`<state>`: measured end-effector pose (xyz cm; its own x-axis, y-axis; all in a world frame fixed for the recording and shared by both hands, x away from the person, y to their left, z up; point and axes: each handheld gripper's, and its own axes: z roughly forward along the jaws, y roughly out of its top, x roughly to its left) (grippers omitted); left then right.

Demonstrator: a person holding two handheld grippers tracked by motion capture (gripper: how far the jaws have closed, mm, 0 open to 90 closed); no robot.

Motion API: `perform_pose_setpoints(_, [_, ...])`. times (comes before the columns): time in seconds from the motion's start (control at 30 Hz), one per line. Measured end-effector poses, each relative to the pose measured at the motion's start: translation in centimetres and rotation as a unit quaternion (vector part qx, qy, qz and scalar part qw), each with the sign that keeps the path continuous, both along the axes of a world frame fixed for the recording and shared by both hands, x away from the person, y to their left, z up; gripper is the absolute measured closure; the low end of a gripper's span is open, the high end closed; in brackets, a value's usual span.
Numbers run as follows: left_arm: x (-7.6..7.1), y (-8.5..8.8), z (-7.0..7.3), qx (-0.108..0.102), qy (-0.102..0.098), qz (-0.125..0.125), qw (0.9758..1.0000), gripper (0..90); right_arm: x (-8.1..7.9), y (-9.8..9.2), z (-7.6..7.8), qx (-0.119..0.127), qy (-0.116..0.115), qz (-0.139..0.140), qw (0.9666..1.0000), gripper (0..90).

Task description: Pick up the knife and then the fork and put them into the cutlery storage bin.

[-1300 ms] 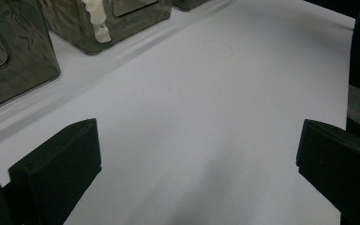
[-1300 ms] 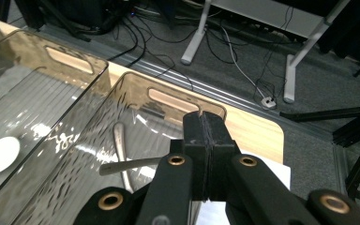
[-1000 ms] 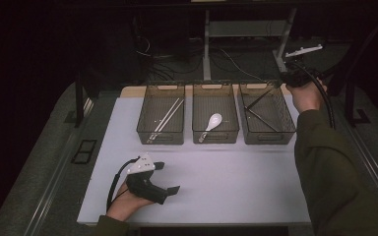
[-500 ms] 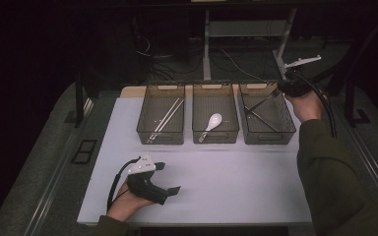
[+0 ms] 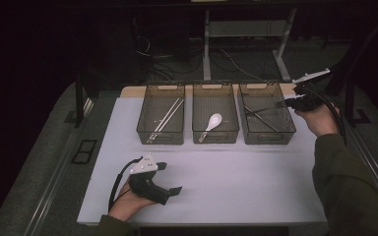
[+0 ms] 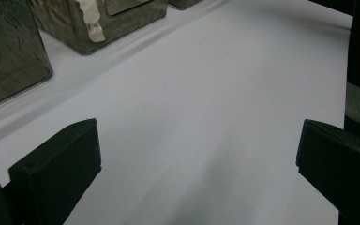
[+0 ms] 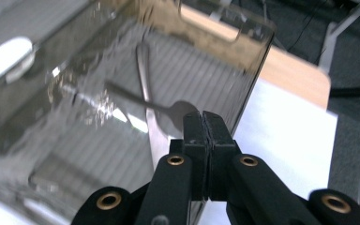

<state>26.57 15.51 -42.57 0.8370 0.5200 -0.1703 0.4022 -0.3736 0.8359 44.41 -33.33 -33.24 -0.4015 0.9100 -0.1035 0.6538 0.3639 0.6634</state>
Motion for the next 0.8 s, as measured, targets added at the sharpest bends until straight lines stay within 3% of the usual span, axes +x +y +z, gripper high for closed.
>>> perform_pose_setpoints(0.2, [0.1,-0.2,0.0,0.001,0.0,-0.003,1.0,0.0,-1.0,-0.9,-1.5,-0.004,0.034,0.011,0.9993,87.6])
perform_pose_setpoints(0.5, [0.2,-0.3,-0.1,0.002,0.001,-0.005,1.0,0.0,-1.9,-1.4,-3.0,0.011,0.077,0.035,0.9964,83.8])
perform_pose_setpoints(0.8, [0.1,-0.1,-0.1,0.0,0.0,-0.003,1.0,0.0,-1.7,-0.7,-3.7,0.019,0.082,0.057,0.9949,73.5])
